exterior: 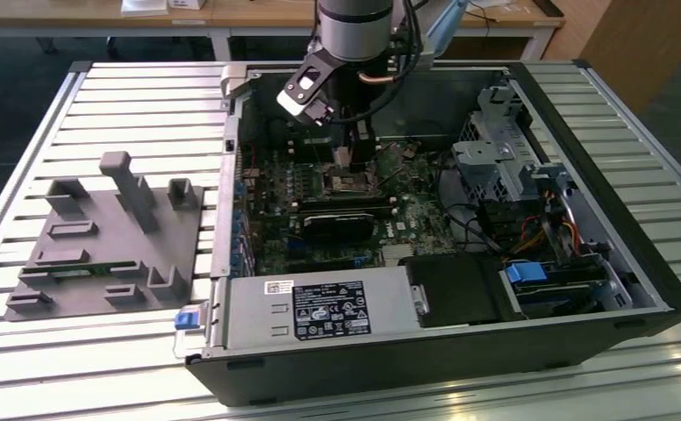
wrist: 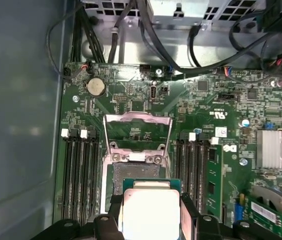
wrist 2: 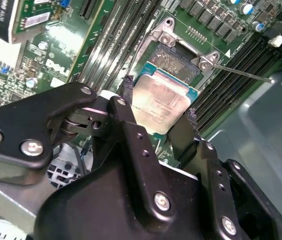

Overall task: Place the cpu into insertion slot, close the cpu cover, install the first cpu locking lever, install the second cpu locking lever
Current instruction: 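Place the cpu into insertion slot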

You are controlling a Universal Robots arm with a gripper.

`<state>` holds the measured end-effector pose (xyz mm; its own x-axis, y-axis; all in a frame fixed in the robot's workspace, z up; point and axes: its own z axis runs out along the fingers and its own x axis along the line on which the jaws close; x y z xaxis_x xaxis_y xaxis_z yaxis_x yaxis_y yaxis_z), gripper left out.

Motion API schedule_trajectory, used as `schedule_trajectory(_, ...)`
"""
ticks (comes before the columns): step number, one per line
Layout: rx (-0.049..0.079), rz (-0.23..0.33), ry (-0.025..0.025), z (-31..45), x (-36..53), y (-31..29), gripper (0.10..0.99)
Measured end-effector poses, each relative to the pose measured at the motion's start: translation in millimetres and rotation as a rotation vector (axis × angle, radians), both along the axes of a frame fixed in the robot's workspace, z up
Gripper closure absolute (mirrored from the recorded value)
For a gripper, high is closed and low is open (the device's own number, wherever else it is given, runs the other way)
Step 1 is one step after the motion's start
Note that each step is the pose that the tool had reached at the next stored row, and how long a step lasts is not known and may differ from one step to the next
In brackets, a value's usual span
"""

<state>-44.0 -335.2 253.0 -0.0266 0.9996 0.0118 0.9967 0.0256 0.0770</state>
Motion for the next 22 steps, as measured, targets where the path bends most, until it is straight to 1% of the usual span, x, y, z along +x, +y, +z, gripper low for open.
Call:
schedule_trajectory(2,0.000,0.003,0.0000,-3.6,0.0,1.7,0.549)
schedule_trajectory(8,-0.003,0.008,0.0000,-13.3,0.0,10.4,0.549)
schedule_trajectory(22,-0.003,0.008,0.0000,-14.8,0.0,10.9,0.549)
